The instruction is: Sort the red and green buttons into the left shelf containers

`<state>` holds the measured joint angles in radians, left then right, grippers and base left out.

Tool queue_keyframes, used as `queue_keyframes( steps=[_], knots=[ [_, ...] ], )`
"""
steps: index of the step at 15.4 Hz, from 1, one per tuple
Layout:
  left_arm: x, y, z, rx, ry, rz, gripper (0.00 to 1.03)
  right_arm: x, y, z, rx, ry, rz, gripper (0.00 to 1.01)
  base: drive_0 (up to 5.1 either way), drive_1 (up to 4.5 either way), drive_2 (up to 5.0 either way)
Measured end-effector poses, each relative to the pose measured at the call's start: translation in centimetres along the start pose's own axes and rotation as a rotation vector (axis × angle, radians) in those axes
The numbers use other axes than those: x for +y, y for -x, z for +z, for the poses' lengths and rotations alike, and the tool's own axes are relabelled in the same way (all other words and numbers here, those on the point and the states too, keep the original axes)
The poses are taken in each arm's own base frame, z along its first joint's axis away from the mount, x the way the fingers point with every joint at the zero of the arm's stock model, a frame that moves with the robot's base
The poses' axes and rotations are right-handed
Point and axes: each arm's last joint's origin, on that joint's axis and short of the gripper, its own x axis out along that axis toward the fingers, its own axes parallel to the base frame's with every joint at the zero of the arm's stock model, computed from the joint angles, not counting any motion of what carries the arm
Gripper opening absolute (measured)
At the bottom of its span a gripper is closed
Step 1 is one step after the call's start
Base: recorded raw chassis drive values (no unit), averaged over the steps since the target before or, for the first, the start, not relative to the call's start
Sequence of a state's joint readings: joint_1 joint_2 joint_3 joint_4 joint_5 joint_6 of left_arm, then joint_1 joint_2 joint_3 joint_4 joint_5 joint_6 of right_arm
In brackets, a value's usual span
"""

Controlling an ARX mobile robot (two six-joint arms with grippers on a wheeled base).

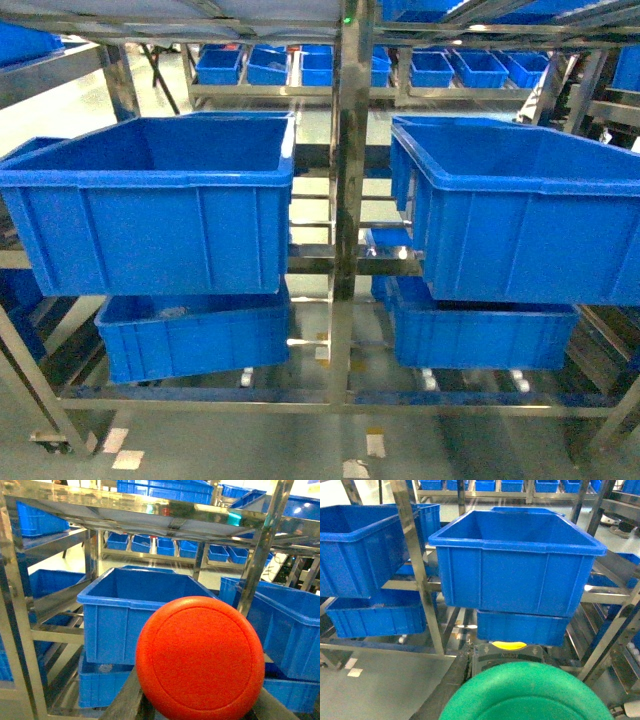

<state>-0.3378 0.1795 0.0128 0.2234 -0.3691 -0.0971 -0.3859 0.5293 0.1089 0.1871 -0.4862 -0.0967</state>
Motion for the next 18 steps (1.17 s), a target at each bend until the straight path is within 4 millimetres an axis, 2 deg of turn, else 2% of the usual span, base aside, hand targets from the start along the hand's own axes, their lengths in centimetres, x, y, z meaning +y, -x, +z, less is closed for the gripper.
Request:
queue_keyframes(
  steps=[17,18],
  knots=[
    [0.0,-0.01,-0.02,0.002,0.0,0.002,0.23,-0.03,-0.04,-0.06,0.005,-0.003,-0.003,0.27,0.0,4.32,-4.3],
    [0.0,-0.01,-0.04,0.004,-0.001,0.0,0.23,-0.03,-0.04,-0.03,0.003,-0.001,-0.002,0.27,0.0,0.0,0.0]
  ],
)
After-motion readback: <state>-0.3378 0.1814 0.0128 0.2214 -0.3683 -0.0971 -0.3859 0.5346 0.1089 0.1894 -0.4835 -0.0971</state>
